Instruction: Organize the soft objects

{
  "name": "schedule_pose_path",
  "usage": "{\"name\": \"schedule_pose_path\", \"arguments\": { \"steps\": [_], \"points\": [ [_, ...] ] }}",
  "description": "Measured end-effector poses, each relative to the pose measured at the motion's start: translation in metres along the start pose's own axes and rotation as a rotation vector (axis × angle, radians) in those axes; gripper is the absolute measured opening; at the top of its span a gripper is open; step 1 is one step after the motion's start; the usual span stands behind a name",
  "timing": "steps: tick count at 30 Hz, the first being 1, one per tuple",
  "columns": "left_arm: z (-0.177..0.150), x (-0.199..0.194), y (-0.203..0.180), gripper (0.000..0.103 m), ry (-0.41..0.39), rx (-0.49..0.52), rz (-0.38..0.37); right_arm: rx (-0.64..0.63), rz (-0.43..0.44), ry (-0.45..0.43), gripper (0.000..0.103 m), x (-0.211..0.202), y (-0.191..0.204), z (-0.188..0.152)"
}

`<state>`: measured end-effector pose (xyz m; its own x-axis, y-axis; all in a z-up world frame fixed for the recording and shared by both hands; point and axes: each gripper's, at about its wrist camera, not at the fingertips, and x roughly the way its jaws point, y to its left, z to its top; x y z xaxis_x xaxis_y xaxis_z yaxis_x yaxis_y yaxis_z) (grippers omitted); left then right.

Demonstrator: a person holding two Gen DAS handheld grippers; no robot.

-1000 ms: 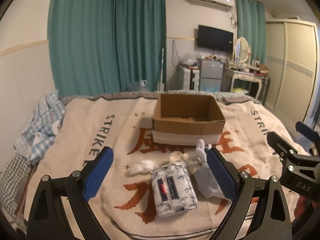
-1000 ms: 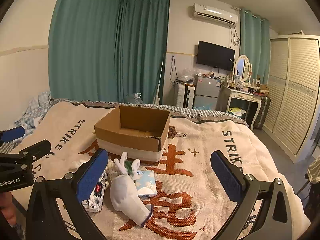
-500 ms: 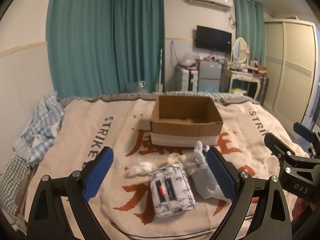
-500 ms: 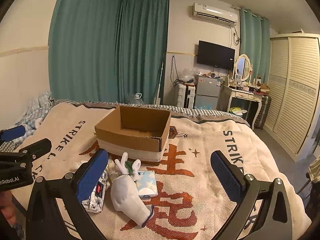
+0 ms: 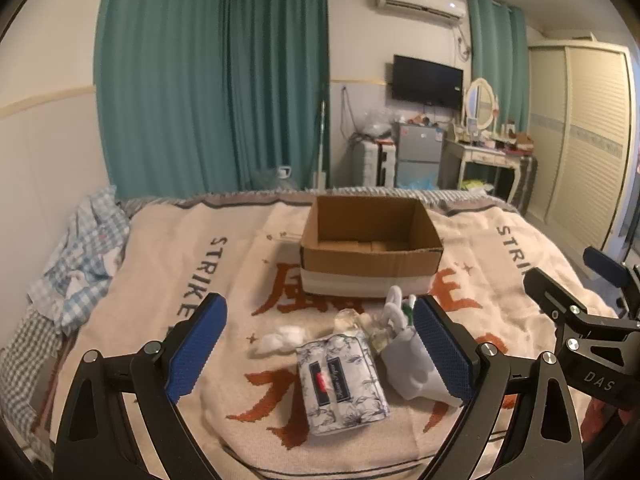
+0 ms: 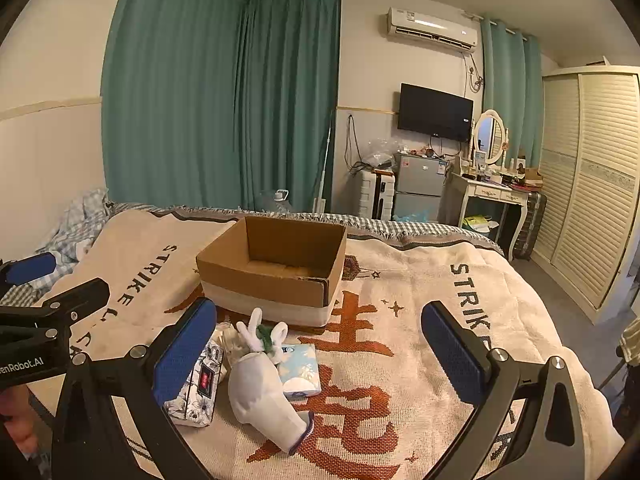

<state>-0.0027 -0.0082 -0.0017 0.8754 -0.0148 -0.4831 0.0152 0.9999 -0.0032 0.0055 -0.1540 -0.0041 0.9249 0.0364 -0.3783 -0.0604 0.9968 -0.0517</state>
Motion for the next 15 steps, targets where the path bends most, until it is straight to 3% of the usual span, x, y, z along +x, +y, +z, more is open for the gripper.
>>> {"name": "schedule_pose_path", "arguments": {
  "steps": [10,15],
  "points": [
    [0.004,-0.012,0.007,0.096,-0.024,-0.017,0.001,-0.017,-0.009,0.015,0.103,-0.004,0.000,-0.001],
    [-0.009,0.005,0.009,0.096,0.049,-0.018,-0.013,-0.044,-0.023,0.027,0.103,-0.007,0.002,-0.006]
  ]
}}
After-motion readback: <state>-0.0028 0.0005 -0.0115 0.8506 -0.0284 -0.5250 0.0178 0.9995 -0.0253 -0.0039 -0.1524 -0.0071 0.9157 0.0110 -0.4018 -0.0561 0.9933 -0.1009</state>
